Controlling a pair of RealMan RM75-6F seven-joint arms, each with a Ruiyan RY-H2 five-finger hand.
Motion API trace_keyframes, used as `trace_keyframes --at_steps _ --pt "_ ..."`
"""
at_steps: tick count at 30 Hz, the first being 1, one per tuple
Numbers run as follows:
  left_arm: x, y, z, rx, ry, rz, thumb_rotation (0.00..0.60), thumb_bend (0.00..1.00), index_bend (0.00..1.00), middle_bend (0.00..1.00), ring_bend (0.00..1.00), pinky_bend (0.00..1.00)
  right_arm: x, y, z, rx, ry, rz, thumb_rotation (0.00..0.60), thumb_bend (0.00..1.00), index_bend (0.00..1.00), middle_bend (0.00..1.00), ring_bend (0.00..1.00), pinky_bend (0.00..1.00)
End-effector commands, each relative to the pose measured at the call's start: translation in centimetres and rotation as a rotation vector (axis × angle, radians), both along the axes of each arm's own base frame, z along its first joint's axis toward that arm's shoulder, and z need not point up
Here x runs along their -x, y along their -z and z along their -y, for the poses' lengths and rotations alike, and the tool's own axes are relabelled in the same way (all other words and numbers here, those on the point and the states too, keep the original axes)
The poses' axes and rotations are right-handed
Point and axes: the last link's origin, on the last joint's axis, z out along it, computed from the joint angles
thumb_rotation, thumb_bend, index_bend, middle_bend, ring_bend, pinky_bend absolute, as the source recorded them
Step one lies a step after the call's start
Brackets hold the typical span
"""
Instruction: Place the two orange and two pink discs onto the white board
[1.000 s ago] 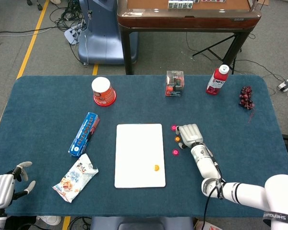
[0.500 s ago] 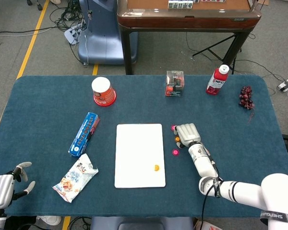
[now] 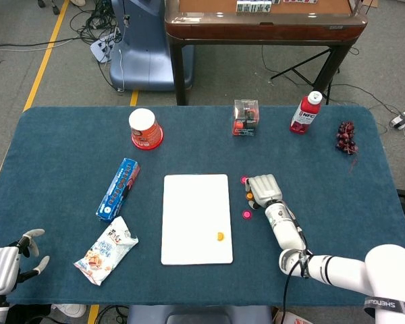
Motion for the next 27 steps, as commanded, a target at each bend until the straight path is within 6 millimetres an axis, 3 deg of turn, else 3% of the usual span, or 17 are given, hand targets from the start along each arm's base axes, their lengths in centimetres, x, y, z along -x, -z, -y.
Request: trace_keyframes --at_steps 1,15,27 --pt "0.0 0.0 0.0 0.001 0.0 0.0 0.6 0.27 0.35 0.6 0.57 0.82 0.0 0.0 0.0 0.003 -0.001 -0.001 0.6 0.27 0.43 1.0 1.0 1.0" --pt "0.0 0.1 0.0 0.001 0.001 0.0 0.6 0.27 0.35 0.6 0.57 0.82 0.1 -0.4 -0.1 0.023 -0.014 0.013 0.6 0.28 0.49 1.0 1.0 1.0" --pt "-0.5 -0.3 -0.6 -0.014 0.016 0.001 0.6 0.27 0.35 0.6 0.57 0.82 -1.5 -3.0 -1.5 0.059 -0.098 0.054 0.6 0.28 0.49 1.0 1.0 1.0"
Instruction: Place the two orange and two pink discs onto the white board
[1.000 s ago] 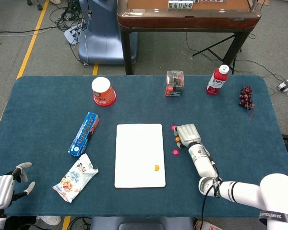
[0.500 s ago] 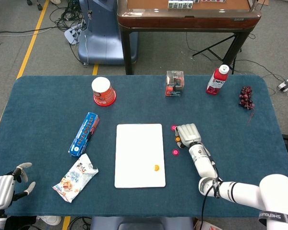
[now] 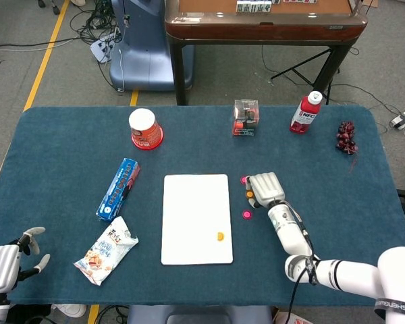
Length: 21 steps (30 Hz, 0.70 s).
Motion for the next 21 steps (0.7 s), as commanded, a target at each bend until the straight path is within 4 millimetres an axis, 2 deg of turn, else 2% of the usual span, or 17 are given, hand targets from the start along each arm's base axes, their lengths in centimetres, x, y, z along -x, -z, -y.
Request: trace_keyframes --at_steps 1,10,21 --pt "-0.2 -0.1 -0.1 -0.006 0.004 0.004 0.6 0.27 0.35 0.6 0.58 0.82 -0.7 -1.0 -0.7 0.013 -0.04 0.008 0.6 0.28 0.49 1.0 1.0 1.0" --pt "-0.4 0.0 -0.3 -0.004 0.008 0.002 0.6 0.27 0.35 0.6 0.57 0.82 -3.5 -1.4 -3.6 -0.018 -0.167 0.049 0.6 0.28 0.49 1.0 1.0 1.0" --pt "-0.3 0.1 -0.4 -0.002 0.005 0.004 0.6 0.27 0.35 0.6 0.57 0.82 -6.1 -0.2 -6.9 -0.081 -0.287 0.086 0.6 0.28 0.49 1.0 1.0 1.0"
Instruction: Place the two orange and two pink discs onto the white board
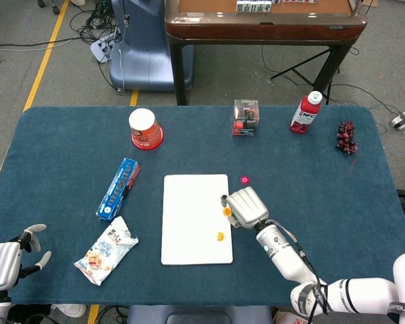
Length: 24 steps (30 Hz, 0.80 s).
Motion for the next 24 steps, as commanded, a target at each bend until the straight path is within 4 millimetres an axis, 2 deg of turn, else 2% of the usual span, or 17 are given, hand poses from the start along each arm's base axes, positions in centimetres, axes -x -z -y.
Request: trace_keyframes --at_steps 1,16,24 --pt "0.1 0.0 0.0 0.001 -0.002 0.001 0.6 0.27 0.35 0.6 0.58 0.82 -0.4 0.5 -0.6 -0.016 -0.019 0.003 0.6 0.28 0.49 1.0 1.0 1.0" --pt "0.5 0.1 0.4 -0.001 -0.014 0.005 0.6 0.27 0.35 0.6 0.58 0.82 -1.8 3.2 -3.1 -0.104 -0.091 -0.003 0.6 0.28 0.49 1.0 1.0 1.0" --pt "0.6 0.2 0.5 0.002 -0.016 0.006 0.6 0.27 0.35 0.6 0.58 0.82 -1.8 4.3 -3.4 -0.129 -0.092 -0.02 0.6 0.28 0.49 1.0 1.0 1.0"
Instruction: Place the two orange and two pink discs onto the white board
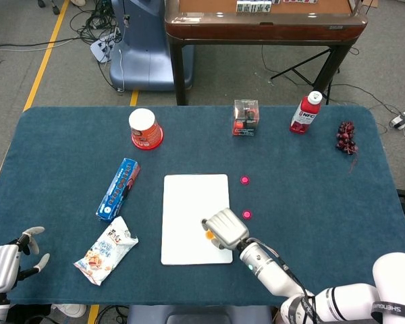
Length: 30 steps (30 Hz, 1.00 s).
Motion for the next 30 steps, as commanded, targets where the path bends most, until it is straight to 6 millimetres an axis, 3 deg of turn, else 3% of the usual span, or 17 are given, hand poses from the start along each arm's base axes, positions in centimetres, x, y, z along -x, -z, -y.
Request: trace_keyframes --at_steps 1,8,12,21,26,30 --pt "0.0 0.0 0.0 0.0 0.001 0.0 0.6 0.27 0.35 0.6 0.58 0.82 0.0 0.3 0.0 -0.005 0.001 -0.004 0.6 0.28 0.49 1.0 1.0 1.0" --pt "0.1 0.1 0.1 0.002 -0.003 0.001 0.6 0.27 0.35 0.6 0.57 0.82 -0.2 1.0 0.0 -0.017 0.002 -0.007 0.6 0.26 0.49 1.0 1.0 1.0" --pt "0.1 0.1 0.2 0.002 -0.004 0.001 0.6 0.27 0.35 0.6 0.57 0.82 -0.4 1.4 -0.1 -0.022 0.0 -0.009 0.6 0.18 0.48 1.0 1.0 1.0" --pt "0.3 0.2 0.3 0.005 -0.009 0.003 0.6 0.27 0.35 0.6 0.57 0.82 -0.4 1.8 0.0 -0.027 0.006 -0.014 0.6 0.02 0.37 1.0 1.0 1.0" --pt "0.3 0.2 0.3 0.005 -0.008 0.003 0.6 0.27 0.35 0.6 0.58 0.82 -0.2 1.3 0.2 -0.018 0.021 -0.001 0.6 0.02 0.36 1.0 1.0 1.0" --pt "0.2 0.1 0.2 0.002 -0.007 0.003 0.6 0.27 0.35 0.6 0.58 0.82 0.6 0.2 0.6 0.007 0.04 0.0 0.6 0.08 0.36 1.0 1.0 1.0"
